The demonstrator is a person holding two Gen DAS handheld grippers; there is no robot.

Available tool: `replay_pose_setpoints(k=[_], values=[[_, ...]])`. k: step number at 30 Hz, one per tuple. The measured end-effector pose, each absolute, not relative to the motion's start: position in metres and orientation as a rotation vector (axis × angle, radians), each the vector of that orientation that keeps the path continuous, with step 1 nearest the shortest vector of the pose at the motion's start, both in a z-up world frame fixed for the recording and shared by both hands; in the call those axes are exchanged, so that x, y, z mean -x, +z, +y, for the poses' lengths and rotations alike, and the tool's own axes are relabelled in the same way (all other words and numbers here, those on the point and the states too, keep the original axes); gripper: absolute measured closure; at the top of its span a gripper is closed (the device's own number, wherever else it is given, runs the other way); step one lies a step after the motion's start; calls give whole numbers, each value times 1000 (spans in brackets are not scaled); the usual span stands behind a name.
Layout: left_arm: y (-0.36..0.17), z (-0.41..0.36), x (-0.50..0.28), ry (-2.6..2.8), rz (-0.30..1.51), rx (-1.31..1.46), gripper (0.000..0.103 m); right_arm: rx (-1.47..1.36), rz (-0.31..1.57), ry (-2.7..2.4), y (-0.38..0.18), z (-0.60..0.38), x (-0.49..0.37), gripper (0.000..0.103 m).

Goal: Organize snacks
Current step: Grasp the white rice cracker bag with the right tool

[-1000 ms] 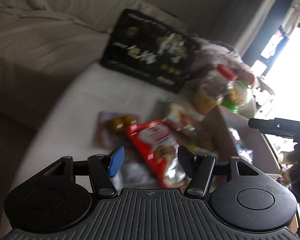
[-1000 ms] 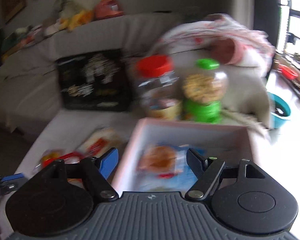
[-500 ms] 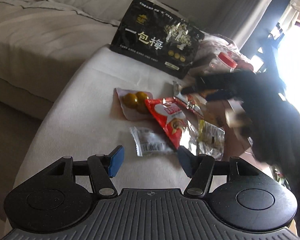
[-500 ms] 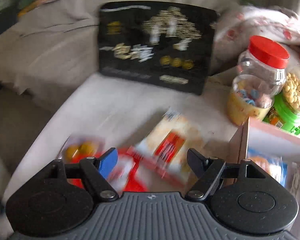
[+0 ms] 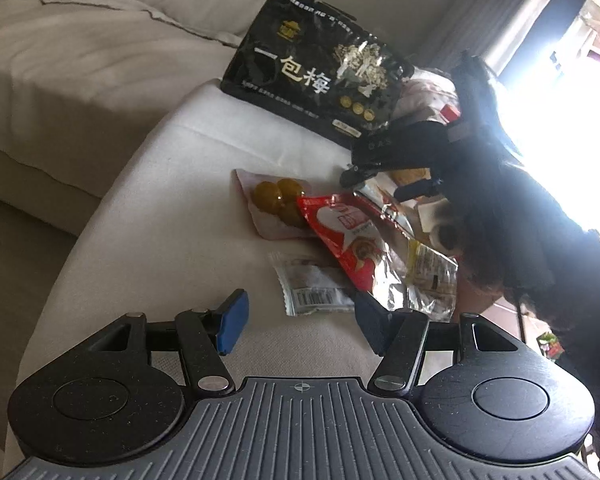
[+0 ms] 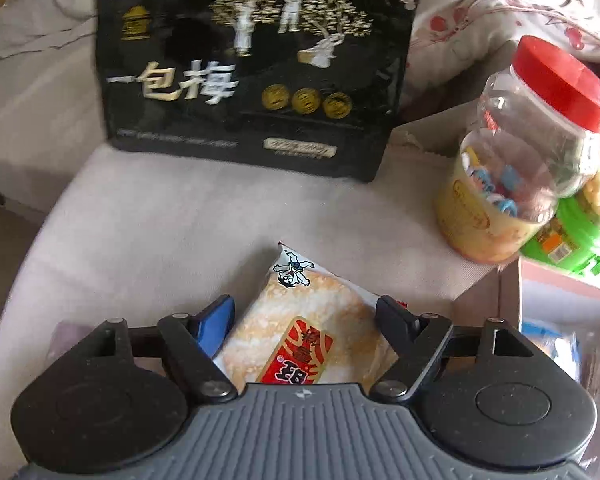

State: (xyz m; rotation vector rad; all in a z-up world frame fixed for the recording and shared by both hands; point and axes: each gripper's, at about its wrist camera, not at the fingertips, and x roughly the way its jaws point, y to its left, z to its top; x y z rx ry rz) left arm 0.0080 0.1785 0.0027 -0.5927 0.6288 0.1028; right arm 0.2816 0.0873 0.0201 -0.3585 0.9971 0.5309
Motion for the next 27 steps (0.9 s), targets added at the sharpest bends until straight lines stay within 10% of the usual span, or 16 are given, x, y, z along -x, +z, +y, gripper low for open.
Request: replay_pose_setpoints(k=[10,27], values=[[12,168,-10,60,632,556,39,364,1005,742,41,46,-209,49],[25,136,-19,5,636,505,43,402,844,837,37,-57,-113,44]])
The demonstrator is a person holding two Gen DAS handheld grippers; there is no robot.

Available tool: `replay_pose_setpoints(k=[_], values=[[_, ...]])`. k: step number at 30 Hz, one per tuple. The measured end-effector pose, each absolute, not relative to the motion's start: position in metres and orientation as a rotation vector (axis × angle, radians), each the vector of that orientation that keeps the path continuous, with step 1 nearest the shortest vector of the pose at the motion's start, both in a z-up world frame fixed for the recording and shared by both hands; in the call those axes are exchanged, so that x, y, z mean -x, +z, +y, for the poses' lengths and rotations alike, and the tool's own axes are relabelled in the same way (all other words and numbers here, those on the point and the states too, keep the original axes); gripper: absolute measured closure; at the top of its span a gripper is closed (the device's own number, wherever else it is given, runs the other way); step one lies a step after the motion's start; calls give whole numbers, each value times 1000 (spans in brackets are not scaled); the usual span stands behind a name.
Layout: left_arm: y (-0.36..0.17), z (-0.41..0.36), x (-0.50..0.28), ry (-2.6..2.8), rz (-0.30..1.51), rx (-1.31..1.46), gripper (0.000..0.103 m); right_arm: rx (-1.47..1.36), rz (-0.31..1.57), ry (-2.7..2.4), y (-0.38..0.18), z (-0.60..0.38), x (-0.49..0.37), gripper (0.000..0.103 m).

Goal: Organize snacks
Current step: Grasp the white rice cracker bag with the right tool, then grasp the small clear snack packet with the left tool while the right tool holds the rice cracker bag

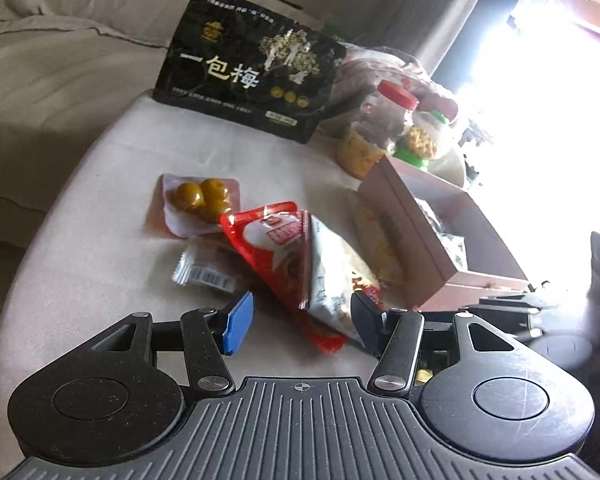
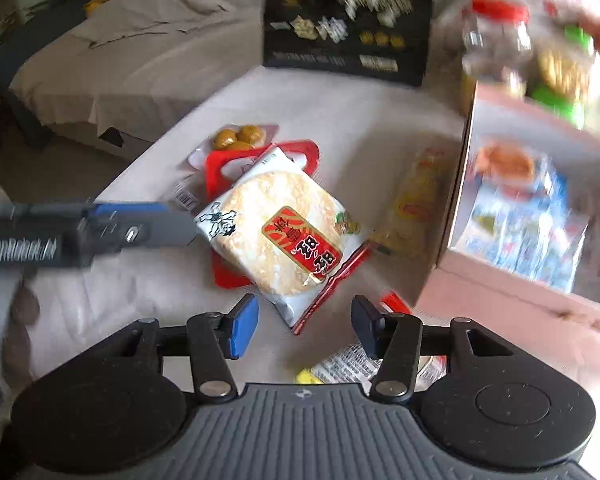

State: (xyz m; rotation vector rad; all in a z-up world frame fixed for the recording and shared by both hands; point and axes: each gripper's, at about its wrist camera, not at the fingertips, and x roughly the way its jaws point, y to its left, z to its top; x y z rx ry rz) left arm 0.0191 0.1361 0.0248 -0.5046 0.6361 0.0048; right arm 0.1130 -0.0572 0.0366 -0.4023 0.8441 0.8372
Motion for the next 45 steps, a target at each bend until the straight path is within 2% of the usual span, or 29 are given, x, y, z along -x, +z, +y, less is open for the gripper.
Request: replay_pose_setpoints(k=[2,4,9,11,15,18,27,31,35,42,45], values=[[26,137,-20,19,631,516,44,467,730,869,41,-54,-103,25],[28,139,-19,44,623,512,44,548,613,913,42,-44,-96,21],[29,148,-12,87,627,504,44,800,473,981,26,-3,-103,20],[30,149,-10,92,635,494,44,810,500,982,18,8,-116,17],[30,151,-7,95,643,482,44,583,737,1027,20,8,-146,18],[32,151,-6,96,640,479,44,469,806,1028,24,-8,-143,26],[44,137,-2,100,607,463,44,324,720,930,63,-106,-90,27],[45,110,-11,18,629,420,44,324,688,673,68,-155,-91,27],[40,57,-28,-138,687,298,44,390,705,429,50,-185,-97,27],[24,-13,-63,-165,711,15,44,306,805,405,18,-199,-100,26],[17,-20,-74,-179,749,23,44,279,796,373,6,-200,-99,15]])
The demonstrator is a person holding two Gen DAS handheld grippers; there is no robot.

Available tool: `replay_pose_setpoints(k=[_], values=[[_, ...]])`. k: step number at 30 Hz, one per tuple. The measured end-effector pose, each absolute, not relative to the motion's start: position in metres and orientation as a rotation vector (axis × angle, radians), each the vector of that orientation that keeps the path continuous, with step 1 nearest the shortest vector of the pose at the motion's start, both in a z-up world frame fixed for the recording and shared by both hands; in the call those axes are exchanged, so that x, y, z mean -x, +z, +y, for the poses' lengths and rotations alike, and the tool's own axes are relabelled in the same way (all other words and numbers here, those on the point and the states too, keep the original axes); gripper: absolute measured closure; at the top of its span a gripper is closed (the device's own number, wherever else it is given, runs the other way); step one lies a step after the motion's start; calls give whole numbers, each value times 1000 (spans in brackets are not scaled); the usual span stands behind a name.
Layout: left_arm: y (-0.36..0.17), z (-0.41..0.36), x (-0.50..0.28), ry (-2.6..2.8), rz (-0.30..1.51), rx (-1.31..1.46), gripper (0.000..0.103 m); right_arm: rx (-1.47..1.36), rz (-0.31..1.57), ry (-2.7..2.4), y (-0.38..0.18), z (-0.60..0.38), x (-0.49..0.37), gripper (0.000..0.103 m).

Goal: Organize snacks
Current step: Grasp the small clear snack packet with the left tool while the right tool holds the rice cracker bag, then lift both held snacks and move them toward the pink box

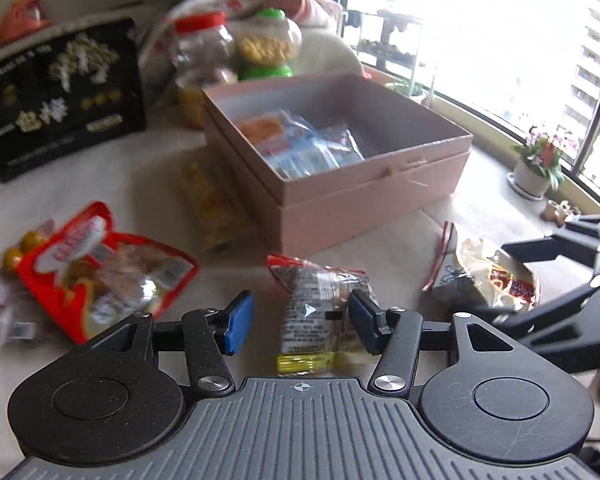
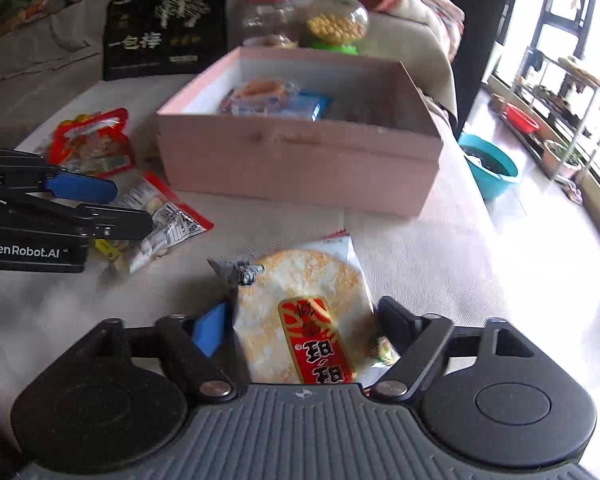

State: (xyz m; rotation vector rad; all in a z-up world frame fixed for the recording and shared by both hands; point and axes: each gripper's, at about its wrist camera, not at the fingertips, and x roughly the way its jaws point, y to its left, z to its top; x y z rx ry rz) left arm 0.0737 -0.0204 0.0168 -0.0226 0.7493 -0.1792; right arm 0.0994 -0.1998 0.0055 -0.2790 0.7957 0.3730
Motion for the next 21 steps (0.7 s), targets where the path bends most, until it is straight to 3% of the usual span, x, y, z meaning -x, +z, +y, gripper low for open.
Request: replay_pose_setpoints(k=[4,21], values=[[15,-28,-79,-230,760,32,44,218,759,349,-2,-208,-97,6],[19,-22,-77,-289,779,200,47,131,708,291,-1,-223,-98,5]])
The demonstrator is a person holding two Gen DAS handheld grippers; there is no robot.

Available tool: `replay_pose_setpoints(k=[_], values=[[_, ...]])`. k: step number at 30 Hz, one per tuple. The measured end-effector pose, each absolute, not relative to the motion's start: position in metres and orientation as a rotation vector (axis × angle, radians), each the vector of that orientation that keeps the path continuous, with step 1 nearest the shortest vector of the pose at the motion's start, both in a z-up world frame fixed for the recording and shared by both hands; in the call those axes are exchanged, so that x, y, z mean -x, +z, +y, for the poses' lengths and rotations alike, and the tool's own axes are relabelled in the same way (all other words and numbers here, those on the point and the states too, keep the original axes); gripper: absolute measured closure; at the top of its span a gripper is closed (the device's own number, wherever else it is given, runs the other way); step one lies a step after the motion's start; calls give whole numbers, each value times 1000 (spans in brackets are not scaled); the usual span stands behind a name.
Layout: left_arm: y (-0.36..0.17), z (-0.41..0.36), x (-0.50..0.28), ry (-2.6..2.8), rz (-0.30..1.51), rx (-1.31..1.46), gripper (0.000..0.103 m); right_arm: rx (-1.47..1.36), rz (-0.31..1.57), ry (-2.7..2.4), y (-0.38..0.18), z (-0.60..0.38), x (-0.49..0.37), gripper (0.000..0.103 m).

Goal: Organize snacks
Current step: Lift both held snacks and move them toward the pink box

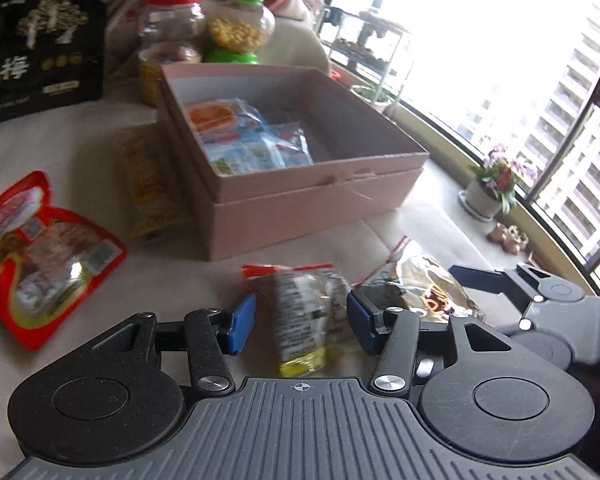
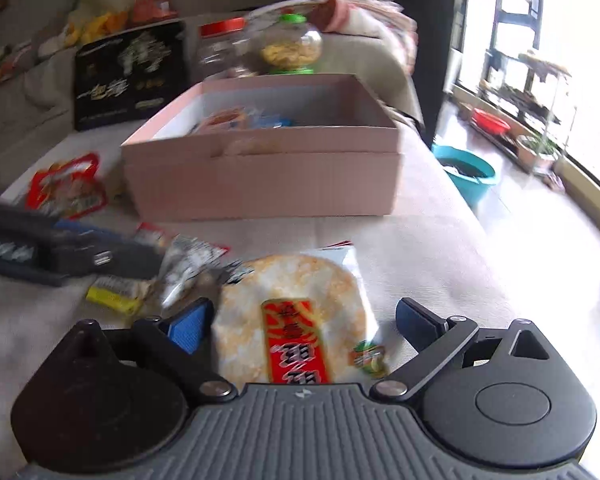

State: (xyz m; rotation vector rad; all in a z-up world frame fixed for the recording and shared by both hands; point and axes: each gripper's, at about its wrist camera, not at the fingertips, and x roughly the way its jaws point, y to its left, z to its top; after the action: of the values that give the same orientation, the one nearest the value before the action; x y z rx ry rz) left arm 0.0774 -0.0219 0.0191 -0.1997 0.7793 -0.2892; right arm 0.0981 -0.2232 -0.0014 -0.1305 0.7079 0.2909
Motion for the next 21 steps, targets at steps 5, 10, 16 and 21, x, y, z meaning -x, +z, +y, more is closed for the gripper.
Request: replay_pose_setpoints(k=[5,10,16,21], values=[[21,-15,-76,-286,777,229,47,193,726,311,-2,-200,-109,6],[17,-29,-88,-284,792,172,45,254,682,351,-5,-186,-97,6],[9,-40,-94,-280,799,95,45,196,693,342,-7,-199,-98,6],[11,-23,-82,-263,782,121,61,217,679,330,-8,-195,-94,6]])
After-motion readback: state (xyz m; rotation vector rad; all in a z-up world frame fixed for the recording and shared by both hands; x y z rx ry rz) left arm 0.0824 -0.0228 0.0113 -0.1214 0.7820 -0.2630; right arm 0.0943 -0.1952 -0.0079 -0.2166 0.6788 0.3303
